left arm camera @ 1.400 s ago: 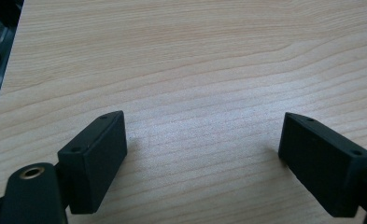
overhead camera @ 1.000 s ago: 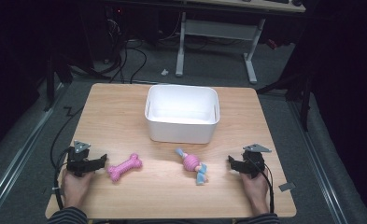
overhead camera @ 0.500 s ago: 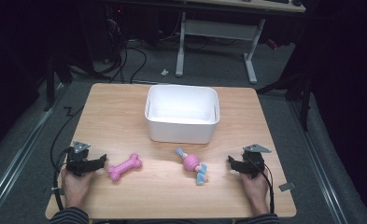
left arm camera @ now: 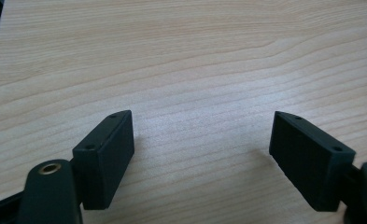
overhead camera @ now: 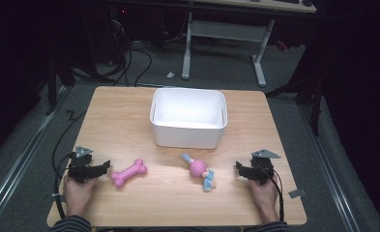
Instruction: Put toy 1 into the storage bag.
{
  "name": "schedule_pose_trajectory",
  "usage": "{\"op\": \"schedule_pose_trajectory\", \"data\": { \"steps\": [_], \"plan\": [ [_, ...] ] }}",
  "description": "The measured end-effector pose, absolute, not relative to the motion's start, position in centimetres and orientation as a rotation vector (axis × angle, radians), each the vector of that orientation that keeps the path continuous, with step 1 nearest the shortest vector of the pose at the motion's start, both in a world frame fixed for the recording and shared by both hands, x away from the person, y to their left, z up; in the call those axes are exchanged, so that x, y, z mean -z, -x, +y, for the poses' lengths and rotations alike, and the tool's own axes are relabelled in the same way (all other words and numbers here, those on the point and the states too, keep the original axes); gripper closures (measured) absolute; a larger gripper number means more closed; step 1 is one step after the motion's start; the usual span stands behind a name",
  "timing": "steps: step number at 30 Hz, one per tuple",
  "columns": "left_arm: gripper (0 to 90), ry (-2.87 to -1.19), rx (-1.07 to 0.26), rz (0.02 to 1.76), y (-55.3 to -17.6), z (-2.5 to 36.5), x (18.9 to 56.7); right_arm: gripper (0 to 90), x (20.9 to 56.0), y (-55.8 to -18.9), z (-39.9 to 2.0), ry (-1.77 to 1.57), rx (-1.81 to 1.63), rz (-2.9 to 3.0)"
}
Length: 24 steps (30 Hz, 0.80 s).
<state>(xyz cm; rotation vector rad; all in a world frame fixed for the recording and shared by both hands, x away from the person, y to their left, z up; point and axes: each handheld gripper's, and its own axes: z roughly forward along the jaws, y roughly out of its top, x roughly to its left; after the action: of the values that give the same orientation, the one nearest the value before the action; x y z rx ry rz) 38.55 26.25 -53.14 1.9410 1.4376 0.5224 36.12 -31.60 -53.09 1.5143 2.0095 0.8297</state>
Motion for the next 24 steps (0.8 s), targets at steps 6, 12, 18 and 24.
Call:
{"op": "schedule_pose_trajectory", "data": {
  "steps": [6,12,18,24],
  "plan": [
    [23.0,-1.911,-0.495,1.424,-38.1,26.3,52.5,24.8,53.1,-36.1,-31.6,-1.514,-0.83,2.01],
    [21.6,-1.901,-0.492,1.394,-37.5,26.3,51.6,24.9,53.1,-36.1,-31.6,-1.514,-0.831,2.009],
    [25.8,-1.917,-0.488,1.356,-36.9,25.9,50.6,24.9,53.1,-36.1,-31.6,-1.509,-0.828,2.012],
    [27.0,-1.943,-0.494,1.316,-36.5,25.1,49.8,24.8,53.1,-36.1,-31.6,-1.509,-0.829,2.014]
  ]
}}
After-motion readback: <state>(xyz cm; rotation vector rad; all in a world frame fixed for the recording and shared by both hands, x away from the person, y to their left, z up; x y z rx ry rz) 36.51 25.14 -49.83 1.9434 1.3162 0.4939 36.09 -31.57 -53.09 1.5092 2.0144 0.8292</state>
